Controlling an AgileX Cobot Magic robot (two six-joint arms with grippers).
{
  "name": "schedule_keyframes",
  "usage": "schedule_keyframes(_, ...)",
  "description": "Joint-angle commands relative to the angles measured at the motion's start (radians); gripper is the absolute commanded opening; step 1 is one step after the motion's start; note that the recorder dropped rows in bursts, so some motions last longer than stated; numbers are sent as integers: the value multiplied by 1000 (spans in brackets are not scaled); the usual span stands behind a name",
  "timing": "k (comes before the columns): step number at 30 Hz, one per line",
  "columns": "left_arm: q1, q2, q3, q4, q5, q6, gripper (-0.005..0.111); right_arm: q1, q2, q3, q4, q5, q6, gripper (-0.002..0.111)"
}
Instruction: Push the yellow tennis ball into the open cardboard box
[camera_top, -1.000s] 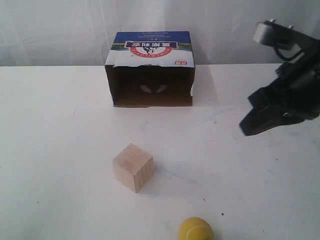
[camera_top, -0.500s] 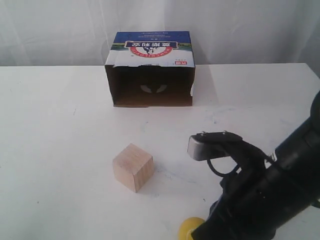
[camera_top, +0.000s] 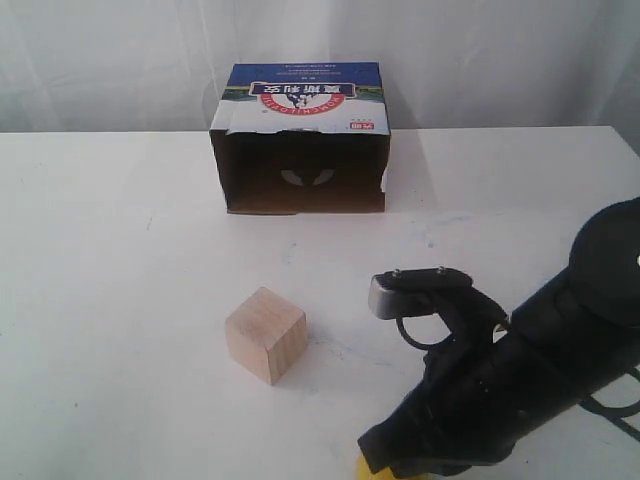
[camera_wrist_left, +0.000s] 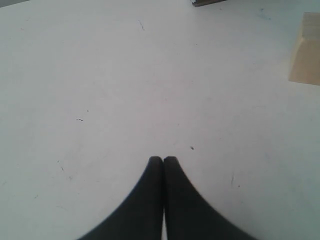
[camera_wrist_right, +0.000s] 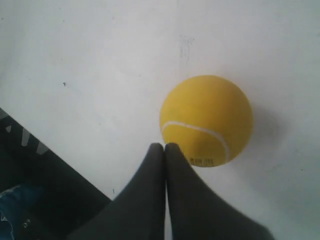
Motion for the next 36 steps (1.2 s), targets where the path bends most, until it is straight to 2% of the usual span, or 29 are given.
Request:
schedule_keyframes(1, -6, -5, 3, -7, -1, 1, 0, 2, 62, 5, 1, -14, -12, 0)
schedule_keyframes(19, -6, -5, 3, -7, -1, 1, 0, 2, 118, -7, 0, -275, -14, 0)
schedule_keyframes(31, -6, -5, 3, -7, -1, 1, 0, 2, 114, -71, -17, -267, -10, 0)
schedule_keyframes(36, -6, -5, 3, -7, -1, 1, 0, 2, 87, -71, -14, -178, -14, 0)
